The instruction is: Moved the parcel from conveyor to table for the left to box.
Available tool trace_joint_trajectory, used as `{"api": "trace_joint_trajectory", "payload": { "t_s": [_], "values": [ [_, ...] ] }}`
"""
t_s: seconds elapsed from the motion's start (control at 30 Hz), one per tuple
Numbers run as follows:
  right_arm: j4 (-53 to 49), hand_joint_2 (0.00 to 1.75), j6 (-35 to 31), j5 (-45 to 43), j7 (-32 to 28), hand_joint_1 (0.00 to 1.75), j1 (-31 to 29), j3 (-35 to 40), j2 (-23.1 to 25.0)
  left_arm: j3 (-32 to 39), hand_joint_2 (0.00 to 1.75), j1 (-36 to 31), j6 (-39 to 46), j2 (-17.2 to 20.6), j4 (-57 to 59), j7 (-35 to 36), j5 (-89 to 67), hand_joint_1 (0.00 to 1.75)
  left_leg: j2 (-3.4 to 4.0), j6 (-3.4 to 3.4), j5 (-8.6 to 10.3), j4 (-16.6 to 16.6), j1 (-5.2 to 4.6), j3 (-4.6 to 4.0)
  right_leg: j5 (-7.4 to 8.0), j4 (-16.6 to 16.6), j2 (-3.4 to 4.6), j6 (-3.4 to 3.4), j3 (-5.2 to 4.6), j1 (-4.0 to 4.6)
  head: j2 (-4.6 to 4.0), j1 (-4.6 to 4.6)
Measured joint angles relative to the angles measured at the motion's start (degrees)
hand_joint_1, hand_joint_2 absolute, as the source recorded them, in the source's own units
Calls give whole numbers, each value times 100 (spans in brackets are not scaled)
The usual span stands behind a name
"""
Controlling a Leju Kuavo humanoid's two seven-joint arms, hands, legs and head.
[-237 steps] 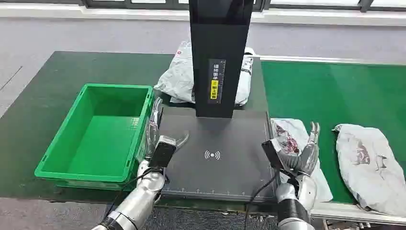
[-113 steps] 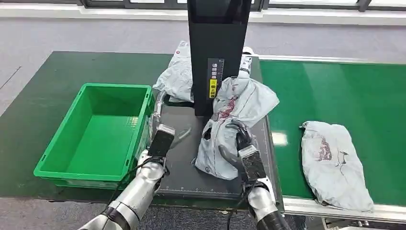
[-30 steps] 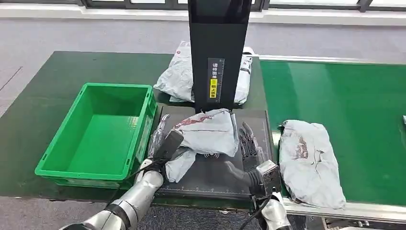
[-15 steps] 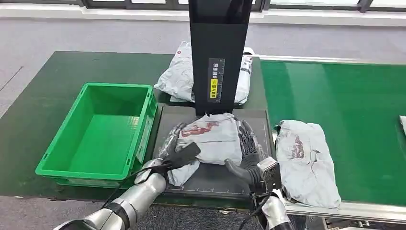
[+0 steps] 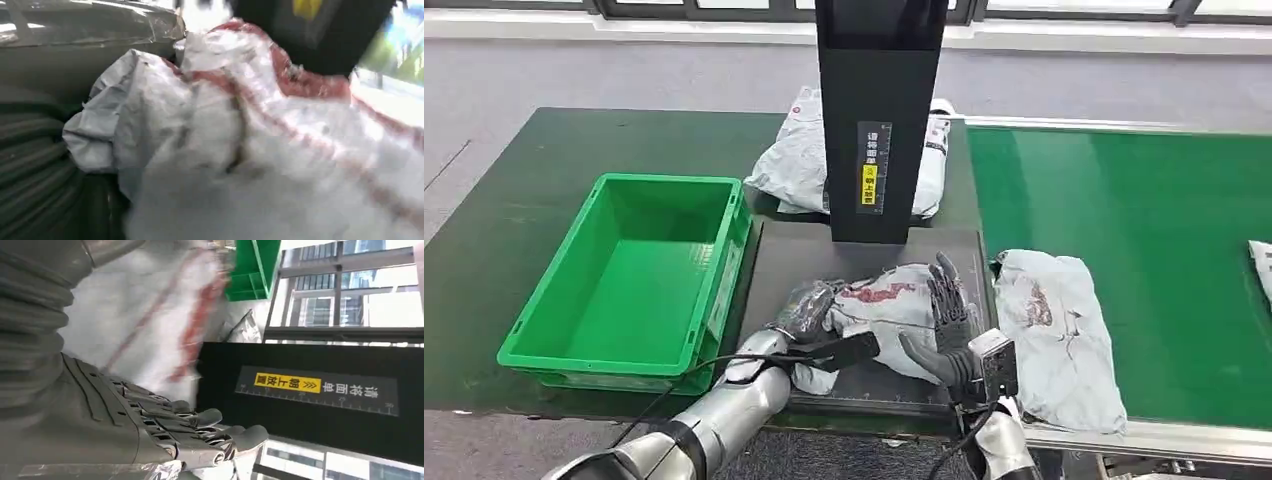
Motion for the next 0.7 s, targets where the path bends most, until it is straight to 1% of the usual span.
{"api": "trace_joint_trajectory", "payload": {
  "t_s": [0.1,0.17,0.2,0.27,0.33,0.4,0.5,0.7],
  "values": [
    [-2,175,-33,-4,53,0,21,0,-2,356,175,-144,614,46,-282,-85,28,175,0,-2,1,0,1,-1,2,1,0,-2,0,0,2,0],
    [-4,175,-66,-20,59,0,38,0,-2,636,175,-178,848,112,-689,90,-426,175,1,-2,2,0,1,-1,3,2,2,-2,-1,0,2,0],
    [-7,175,-74,-20,68,0,50,0,-2,870,175,-180,891,151,-978,215,-866,175,1,-2,2,0,1,-1,3,2,2,-1,0,0,2,0],
    [-80,175,-105,-5,179,0,91,0,2,1442,175,-178,895,182,-1663,465,-2289,175,1,-3,2,0,1,-5,3,4,2,-1,-3,0,2,0],
    [-183,175,-118,33,269,0,136,0,22,2067,175,-180,904,188,-2243,540,-3251,175,5,-3,2,0,1,-5,3,4,10,-1,-5,0,2,-2],
    [-265,175,-129,50,293,0,170,0,37,2562,175,-186,906,188,-2654,562,-3403,175,17,-3,1,0,1,-2,3,4,21,-1,-8,0,2,0],
    [-348,175,-133,66,295,0,189,0,42,2974,175,-181,906,203,-3032,573,-3449,175,12,-3,2,0,1,-5,3,4,11,-1,-9,1,2,0],
    [-424,175,-133,66,295,0,200,0,66,3307,175,-175,906,208,-3412,579,-3456,175,12,-3,2,0,1,-7,4,4,10,1,-8,0,2,0]
  ]
}}
